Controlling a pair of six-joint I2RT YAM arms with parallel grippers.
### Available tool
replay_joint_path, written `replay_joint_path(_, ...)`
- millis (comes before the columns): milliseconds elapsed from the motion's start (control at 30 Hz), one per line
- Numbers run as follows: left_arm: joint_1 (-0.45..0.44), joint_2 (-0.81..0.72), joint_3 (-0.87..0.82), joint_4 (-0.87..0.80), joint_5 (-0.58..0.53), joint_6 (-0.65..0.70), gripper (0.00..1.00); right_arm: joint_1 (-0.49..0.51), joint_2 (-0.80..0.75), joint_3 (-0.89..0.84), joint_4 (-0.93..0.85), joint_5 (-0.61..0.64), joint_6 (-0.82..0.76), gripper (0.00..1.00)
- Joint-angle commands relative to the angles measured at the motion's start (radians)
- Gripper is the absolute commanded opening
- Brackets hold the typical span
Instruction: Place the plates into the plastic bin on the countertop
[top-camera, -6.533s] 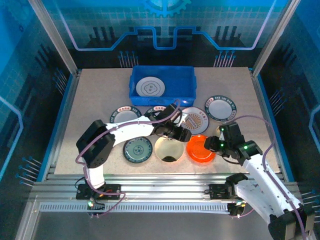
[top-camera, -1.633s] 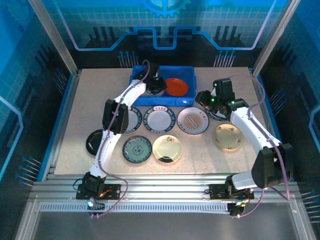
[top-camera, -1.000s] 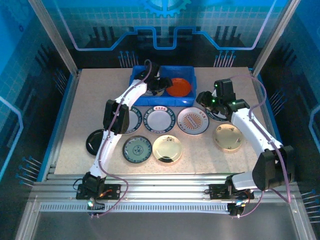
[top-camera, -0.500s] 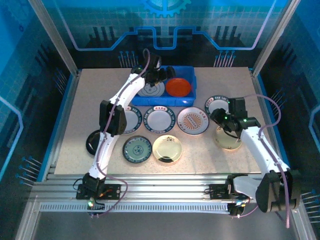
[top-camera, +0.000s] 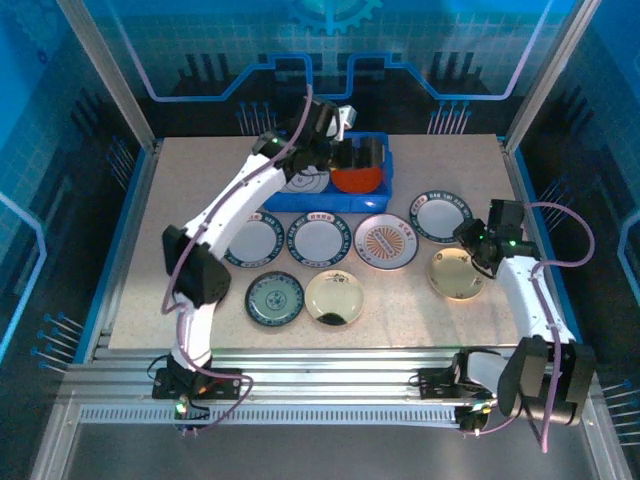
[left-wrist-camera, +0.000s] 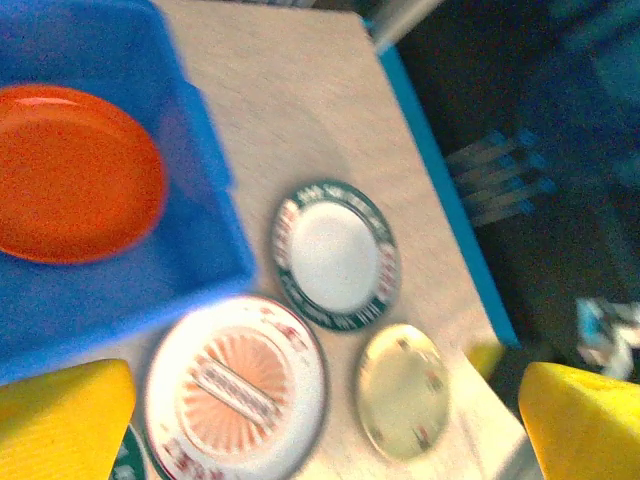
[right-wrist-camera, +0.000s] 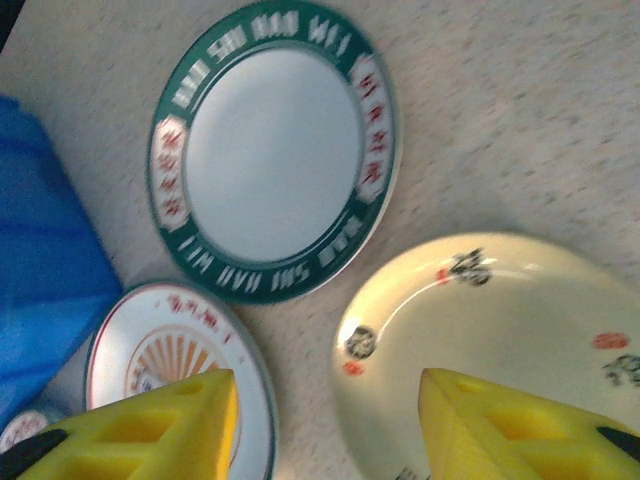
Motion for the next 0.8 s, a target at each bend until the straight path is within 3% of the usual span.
replay_joint_path(0,-0.031,-0.130,-0.171,0.086,0.052,0.070,0.99,-0.056,0.023,-0.007,0.055,0.013,-0.006,0.51)
replay_joint_path(300,-0.038,-0.308,-0.509,0.275,0.190,-0.046,0.98,-0.102,0.209,0.068,0.202,-0.044,-0.068,0.47)
replay_joint_path(500,-0.033,-0.386,-0.694,0.386,0.206,-0.060,0.99,-0.115,0.335,0.150,0.216,-0.077,-0.109,0.50)
replay_joint_path(767,-0.015,-0.356,-0.752,0.496,0.254,-0.107,0.98,-0.110,0.460,0.157,0.272,-0.093,-0.111,0.46)
